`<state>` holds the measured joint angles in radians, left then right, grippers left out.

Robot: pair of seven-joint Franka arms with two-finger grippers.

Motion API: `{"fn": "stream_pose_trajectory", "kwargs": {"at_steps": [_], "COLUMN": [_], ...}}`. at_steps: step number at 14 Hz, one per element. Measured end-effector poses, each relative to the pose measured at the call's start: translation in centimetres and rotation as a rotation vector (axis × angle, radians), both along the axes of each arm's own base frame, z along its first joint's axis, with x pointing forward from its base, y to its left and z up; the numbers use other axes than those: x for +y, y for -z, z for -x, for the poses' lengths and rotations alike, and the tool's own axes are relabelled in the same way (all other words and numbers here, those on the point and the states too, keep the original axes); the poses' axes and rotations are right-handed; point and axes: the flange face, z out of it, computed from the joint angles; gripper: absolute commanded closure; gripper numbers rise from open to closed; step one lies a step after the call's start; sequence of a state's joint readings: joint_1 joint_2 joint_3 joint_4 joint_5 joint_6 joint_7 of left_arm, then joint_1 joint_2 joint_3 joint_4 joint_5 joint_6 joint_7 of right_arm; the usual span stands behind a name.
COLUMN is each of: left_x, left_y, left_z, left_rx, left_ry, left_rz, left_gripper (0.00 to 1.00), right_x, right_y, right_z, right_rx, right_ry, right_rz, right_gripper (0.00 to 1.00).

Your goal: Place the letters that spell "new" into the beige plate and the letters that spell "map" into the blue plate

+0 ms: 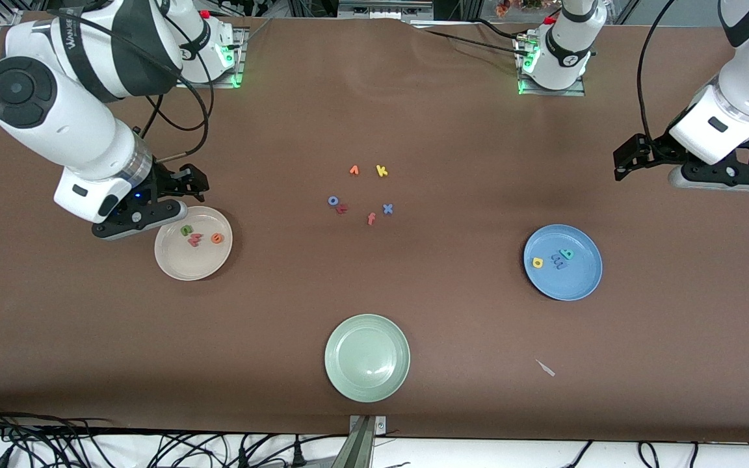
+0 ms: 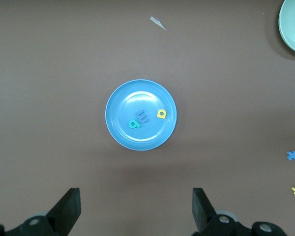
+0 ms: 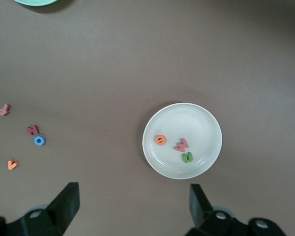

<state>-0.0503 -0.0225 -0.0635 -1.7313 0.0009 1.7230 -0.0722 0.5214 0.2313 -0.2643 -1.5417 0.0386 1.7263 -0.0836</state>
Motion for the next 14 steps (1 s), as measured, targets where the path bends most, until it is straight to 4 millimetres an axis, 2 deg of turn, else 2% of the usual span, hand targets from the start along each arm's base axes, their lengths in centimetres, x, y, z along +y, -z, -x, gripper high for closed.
{"fn": "stream_pose_trajectory", "kwargs": {"at_steps": [2, 4, 6, 7, 10, 14], "left_x": [0.0, 0.0, 0.0, 0.1, 0.1, 0.1], "left_y": [0.0, 0.0, 0.0, 0.0, 0.0, 0.0], "left_z": [0.0, 0.0, 0.0, 0.0, 0.0, 0.0], "left_rx": [0.000, 0.001, 0.001, 0.001, 0.001, 0.001], "left_ry": [0.000, 0.000, -0.001, -0.001, -0.002, -0.003], "left_rz": [0.000, 0.000, 0.000, 0.000, 0.000, 0.000], "left_gripper": [0.00, 0.00, 0.00, 0.00, 0.00, 0.00], "right_x": [-0.9, -2.1, -3.7, -4.8, -8.1, -8.7], "right_y": [-2.2, -5.3, -8.0, -8.7, -8.6, -8.2], "right_z": [0.2, 1.5, 2.9, 3.2, 3.0, 3.2], "right_rx": [-0.031, -0.049, -0.056, -0.054, -0.031, -0.006], "right_ry": [-0.010, -0.006, 0.012, 0.029, 0.086, 0.106], "right_rz": [0.003, -0.012, -0.023, -0.023, -0.014, -0.008], "right_gripper": [0.00, 0.00, 0.00, 0.00, 0.00, 0.00]}}
